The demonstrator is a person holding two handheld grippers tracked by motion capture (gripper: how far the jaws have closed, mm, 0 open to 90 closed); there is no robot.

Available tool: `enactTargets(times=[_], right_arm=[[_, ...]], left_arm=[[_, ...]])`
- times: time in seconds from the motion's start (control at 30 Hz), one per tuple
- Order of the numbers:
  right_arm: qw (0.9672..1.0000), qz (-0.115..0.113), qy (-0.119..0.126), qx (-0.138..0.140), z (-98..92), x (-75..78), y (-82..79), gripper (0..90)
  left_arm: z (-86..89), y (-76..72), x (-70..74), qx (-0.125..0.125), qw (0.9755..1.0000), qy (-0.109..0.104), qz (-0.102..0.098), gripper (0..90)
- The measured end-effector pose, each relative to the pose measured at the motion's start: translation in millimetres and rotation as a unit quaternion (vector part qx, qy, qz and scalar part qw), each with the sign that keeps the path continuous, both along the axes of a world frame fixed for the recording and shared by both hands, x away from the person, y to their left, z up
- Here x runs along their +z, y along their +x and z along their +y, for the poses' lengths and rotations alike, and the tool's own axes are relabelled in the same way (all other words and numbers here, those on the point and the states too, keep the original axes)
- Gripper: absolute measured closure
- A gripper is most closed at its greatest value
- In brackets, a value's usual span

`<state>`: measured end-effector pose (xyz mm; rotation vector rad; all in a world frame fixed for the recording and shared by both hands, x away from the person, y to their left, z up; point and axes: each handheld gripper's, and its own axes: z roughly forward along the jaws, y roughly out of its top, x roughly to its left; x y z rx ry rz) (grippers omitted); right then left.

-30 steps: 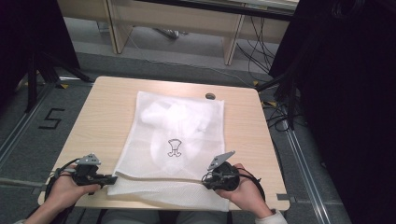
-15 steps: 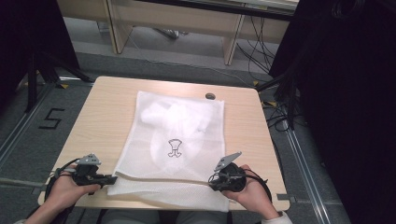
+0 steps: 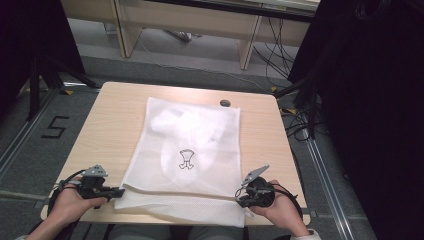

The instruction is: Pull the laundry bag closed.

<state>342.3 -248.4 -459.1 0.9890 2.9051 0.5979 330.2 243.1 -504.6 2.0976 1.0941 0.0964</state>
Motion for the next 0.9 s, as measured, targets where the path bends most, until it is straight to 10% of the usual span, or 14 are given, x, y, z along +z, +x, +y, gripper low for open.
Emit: enactTargets(times=[0.37,0.57,0.7,0.9], right_arm=[[0.9998,0.013,-0.018,0.000,3.0,-7.8,0.5,82.0],[0.9999,0.002,-0.011,-0.007,0.6,-7.6,-0.2,71.2],[0.9971,-0.036,0.039,-0.054,-8.1,-2.9,1.7,53.3],[0.9890,-0.068,0.088,-0.098,-17.9,0.0,4.3,49.2]], left_arm=[[-0.7,-0.4,-0.6,-0.008,0.9999,-0.002,0.012,85.2],[-0.8,-1.2,0.2,-0.016,0.9993,0.017,-0.029,66.8],[1.4,-4.3,6.1,-0.002,0.9974,-0.011,-0.071,48.1],[1.4,-5.0,9.1,-0.012,0.9962,-0.012,-0.085,41.7]])
